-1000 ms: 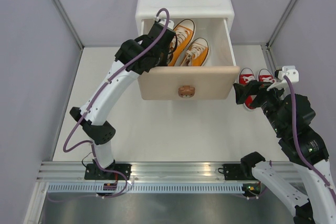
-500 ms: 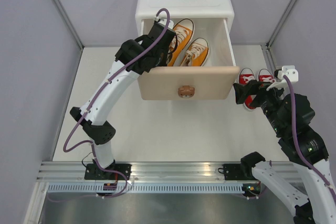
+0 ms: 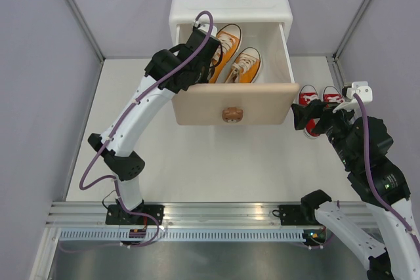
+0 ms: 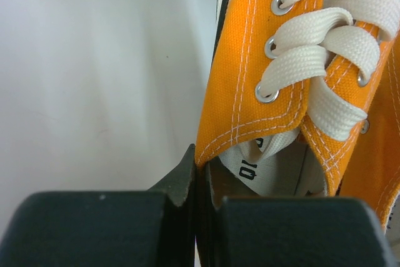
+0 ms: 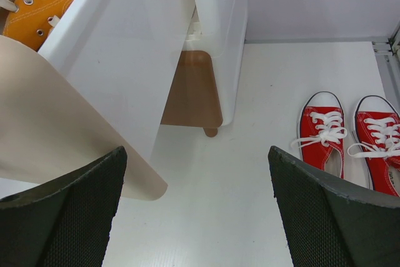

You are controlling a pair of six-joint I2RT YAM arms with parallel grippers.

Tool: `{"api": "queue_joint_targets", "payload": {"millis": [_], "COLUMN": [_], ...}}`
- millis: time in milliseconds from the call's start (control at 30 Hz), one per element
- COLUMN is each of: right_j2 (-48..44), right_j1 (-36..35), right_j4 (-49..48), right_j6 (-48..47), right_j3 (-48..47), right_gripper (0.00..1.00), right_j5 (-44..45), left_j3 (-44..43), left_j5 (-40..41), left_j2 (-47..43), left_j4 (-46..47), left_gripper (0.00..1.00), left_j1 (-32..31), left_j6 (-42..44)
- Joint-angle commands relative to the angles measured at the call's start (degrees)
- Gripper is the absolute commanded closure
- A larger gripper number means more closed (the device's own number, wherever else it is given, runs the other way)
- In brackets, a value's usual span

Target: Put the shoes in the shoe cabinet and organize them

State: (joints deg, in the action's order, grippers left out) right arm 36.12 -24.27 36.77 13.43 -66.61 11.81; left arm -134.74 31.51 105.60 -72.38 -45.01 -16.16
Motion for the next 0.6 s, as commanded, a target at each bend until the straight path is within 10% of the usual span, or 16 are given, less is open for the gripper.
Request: {"api": "queue_joint_targets", "payload": {"millis": [0,567], "right_j2": [0.62,0.80], "right_j1": [-0.25,-0.34], "right_j4": [-2.94,-2.94], "right_j6": [-0.07,-0.16], "right_j3": [-1.24,-1.33], "right_gripper": [0.02,0.02], "right_j5": [-0.83,-0.74], "left_j3": [-2.20,-2.37], "left_j5": [3.91,4.62], "left_j2": [0.39,1.19], "left_j4": [1.01,0.75], "left_gripper": [0.98,0.78], "left_j1": [-0.69,-0.60], "left_j6": [0.17,0.78]}}
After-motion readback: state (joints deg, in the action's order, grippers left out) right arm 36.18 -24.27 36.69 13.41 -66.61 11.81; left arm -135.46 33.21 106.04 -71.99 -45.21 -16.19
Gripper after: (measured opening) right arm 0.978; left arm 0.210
